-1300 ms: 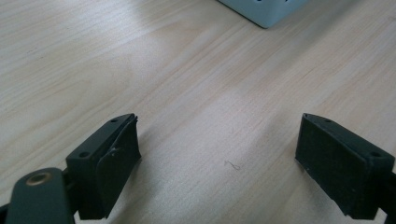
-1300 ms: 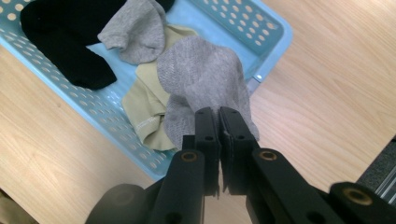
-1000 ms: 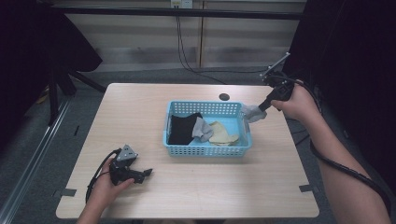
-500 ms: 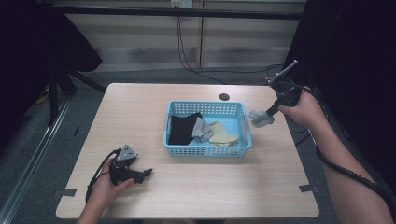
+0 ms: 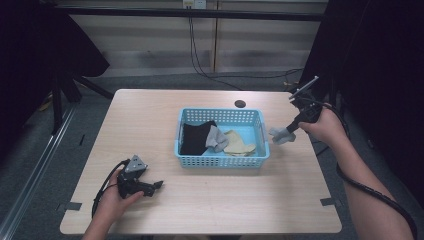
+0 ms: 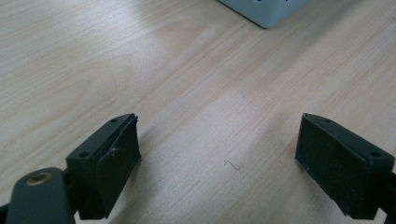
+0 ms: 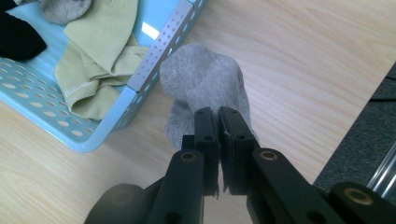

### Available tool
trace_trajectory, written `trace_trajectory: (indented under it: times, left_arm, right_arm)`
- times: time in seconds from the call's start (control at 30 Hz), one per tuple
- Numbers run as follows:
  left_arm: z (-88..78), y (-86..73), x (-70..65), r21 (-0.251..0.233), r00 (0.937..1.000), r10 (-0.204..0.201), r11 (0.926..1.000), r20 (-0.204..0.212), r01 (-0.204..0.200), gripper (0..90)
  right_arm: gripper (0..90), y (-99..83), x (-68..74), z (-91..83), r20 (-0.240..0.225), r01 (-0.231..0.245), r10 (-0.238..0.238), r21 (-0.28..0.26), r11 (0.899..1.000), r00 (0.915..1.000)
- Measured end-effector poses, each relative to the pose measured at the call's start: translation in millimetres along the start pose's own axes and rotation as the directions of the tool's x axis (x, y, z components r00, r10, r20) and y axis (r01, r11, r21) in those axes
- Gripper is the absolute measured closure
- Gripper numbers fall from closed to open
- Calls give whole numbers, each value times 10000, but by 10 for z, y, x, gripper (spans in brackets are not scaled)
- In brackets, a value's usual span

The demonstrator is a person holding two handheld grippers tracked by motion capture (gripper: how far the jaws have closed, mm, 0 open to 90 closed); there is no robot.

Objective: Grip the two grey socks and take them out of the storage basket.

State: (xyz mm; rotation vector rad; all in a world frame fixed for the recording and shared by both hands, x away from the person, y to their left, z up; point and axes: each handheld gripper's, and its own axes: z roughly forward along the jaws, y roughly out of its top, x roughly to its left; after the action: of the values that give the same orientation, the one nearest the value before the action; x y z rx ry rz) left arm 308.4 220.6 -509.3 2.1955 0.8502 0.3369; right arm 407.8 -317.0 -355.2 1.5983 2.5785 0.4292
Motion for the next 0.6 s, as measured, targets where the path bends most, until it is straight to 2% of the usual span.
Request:
trace_trajectory:
  times: [0.37, 0.6]
  left_arm:
    - [-4, 1, 3, 52, 10000, 66, 10000, -3, -66, 129]
    - [-5, 0, 2, 63, 10000, 60, 10000, -7, -60, 129]
  right_arm:
    - [847, -79, 6, 247, -133, -18, 23, 324, 9995, 9999]
    - [709, -85, 30, 272, -229, -143, 148, 234, 9996, 9996]
